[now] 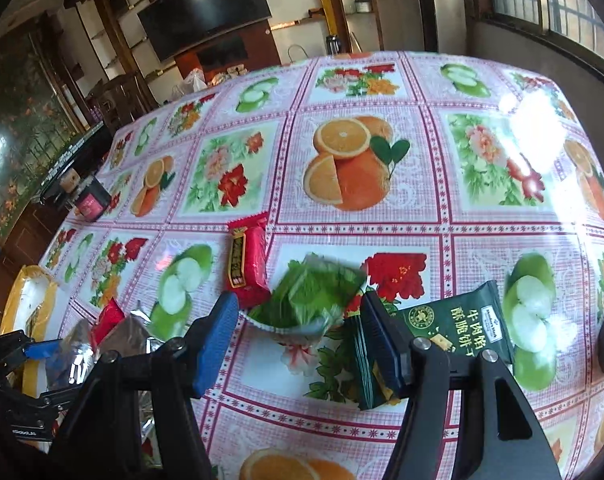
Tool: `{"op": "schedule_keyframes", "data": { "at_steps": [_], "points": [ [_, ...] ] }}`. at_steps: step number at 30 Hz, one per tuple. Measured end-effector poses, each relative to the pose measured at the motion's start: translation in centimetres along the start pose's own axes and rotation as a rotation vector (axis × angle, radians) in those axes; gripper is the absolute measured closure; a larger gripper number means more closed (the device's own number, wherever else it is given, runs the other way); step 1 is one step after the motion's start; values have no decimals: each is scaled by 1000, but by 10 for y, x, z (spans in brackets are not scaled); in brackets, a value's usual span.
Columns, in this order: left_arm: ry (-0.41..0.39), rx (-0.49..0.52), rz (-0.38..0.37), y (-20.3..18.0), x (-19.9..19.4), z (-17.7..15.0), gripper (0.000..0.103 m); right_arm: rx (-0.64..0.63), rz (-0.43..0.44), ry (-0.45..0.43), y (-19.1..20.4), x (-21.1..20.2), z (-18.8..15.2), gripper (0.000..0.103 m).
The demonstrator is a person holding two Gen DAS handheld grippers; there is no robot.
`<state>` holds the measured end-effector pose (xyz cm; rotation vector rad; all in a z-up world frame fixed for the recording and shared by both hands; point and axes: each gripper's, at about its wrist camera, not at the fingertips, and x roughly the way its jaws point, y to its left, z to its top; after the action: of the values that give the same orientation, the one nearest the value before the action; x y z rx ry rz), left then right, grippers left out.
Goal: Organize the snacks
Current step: 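Grasp a green snack bag with the right tool while the left tool grasps a silver foil bag, then carry the green bag with the right tool while the left tool carries the silver bag to the tray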
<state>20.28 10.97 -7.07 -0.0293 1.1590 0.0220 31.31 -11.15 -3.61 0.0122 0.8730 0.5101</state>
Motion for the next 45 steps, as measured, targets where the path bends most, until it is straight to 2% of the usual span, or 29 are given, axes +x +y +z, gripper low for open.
{"op": "schedule_keyframes", "data": {
  "at_steps": [2,8,15,16,17,18,20,21,22,23,24,27,29,31,32,38,45],
  "points": [
    [4,10,1,-4,0,0,27,-21,-9,10,3,4,-1,54],
    [-3,13,-2,-10,-3,-2,36,-28,-13,-1,3,5,-1,54],
    [-12,-32,-9,-13,-7,-4,40,29,37,-27,-7,2,9,55],
    [-14,-41,-18,-13,-8,-5,40,36,41,-37,-9,1,10,59],
    [-17,-50,-25,-13,-10,-6,41,39,46,-46,-9,-2,11,68],
    [-20,-58,-26,-13,-10,-7,41,39,54,-53,-10,-4,12,72],
    [-21,-61,-28,-15,-11,-9,41,40,55,-47,-11,-5,13,72],
    [-22,-60,-28,-17,-10,-10,41,41,38,-42,-11,-4,14,69],
    [-22,-60,-28,-18,-11,-10,41,39,27,-33,-11,-1,15,66],
    [-21,-62,-32,-19,-11,-11,41,35,26,-16,-11,3,17,57],
    [-19,-65,-38,-20,-11,-11,41,33,28,-6,-10,6,18,54],
    [-21,-68,-38,-24,-13,-15,41,22,21,13,-6,16,19,54],
    [-27,-75,-38,-23,-13,-15,41,17,23,9,-5,20,19,60],
    [-35,-99,-51,-20,-14,-15,41,17,34,1,-4,20,19,72],
    [-38,-105,-57,-18,-14,-15,41,18,45,-4,-3,19,18,73],
    [-64,-125,-72,-20,-24,-20,42,-4,76,-61,1,-12,12,73],
    [-115,-128,-97,-31,-54,-30,42,-9,136,-104,11,-51,2,73]
  ]
}}
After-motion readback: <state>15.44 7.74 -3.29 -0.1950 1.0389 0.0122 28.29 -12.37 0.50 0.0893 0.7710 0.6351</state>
